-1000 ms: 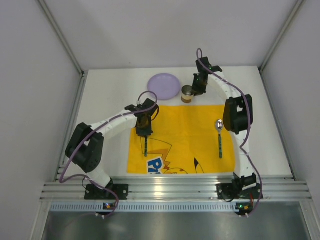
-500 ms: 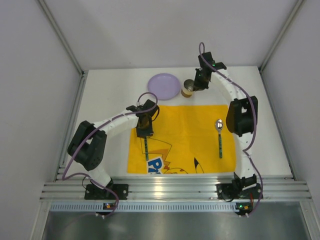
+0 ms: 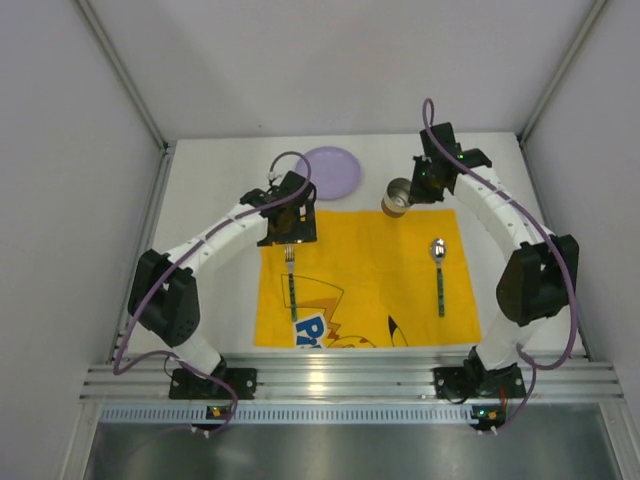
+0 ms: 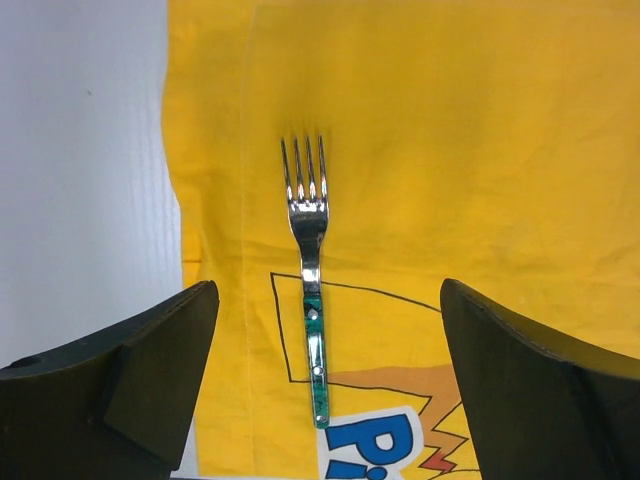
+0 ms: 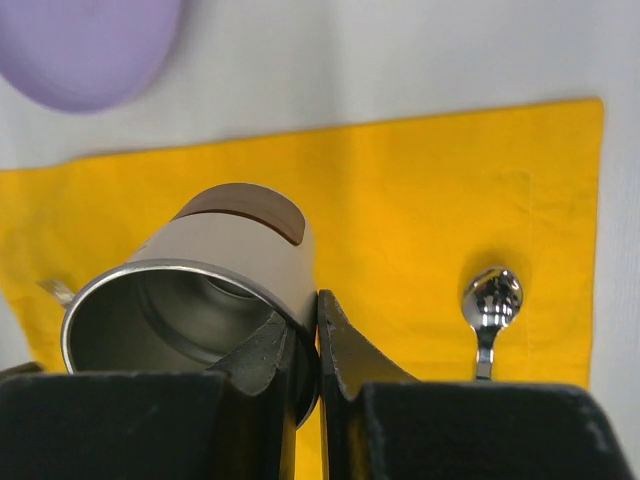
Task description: Set the dinner table for one person
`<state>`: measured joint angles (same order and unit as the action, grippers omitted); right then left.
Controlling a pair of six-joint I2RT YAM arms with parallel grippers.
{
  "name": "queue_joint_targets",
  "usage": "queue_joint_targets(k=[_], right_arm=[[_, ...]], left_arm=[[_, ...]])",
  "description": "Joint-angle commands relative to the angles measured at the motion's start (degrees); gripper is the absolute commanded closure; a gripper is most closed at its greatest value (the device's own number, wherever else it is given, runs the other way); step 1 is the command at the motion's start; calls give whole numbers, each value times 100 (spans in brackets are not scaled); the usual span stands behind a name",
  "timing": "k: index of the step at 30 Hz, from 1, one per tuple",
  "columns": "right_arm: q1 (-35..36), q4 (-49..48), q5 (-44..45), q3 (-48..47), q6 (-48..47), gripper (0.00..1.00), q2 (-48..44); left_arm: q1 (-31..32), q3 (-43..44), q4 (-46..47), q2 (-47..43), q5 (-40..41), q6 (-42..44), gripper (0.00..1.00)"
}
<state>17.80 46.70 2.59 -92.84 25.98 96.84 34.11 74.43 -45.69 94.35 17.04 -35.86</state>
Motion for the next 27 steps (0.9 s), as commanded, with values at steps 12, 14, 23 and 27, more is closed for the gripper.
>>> queue_joint_targets(k=[12, 14, 23, 27], right_arm=[[-971, -327, 479, 1126, -312, 100, 661], [-1094, -503, 418, 1224, -374, 100, 696], [-1147, -1118, 172, 1777, -321, 100, 758], [-1147, -1119, 93, 1848, -295, 96, 679]], left_arm=[[-1108, 1310, -80, -197, -60, 580, 2], [-1248, 1416, -2, -153, -113, 562, 2], [-1565, 1223, 1034, -267, 317, 606, 1], [-1723, 1309, 1510, -49, 82, 738, 2]])
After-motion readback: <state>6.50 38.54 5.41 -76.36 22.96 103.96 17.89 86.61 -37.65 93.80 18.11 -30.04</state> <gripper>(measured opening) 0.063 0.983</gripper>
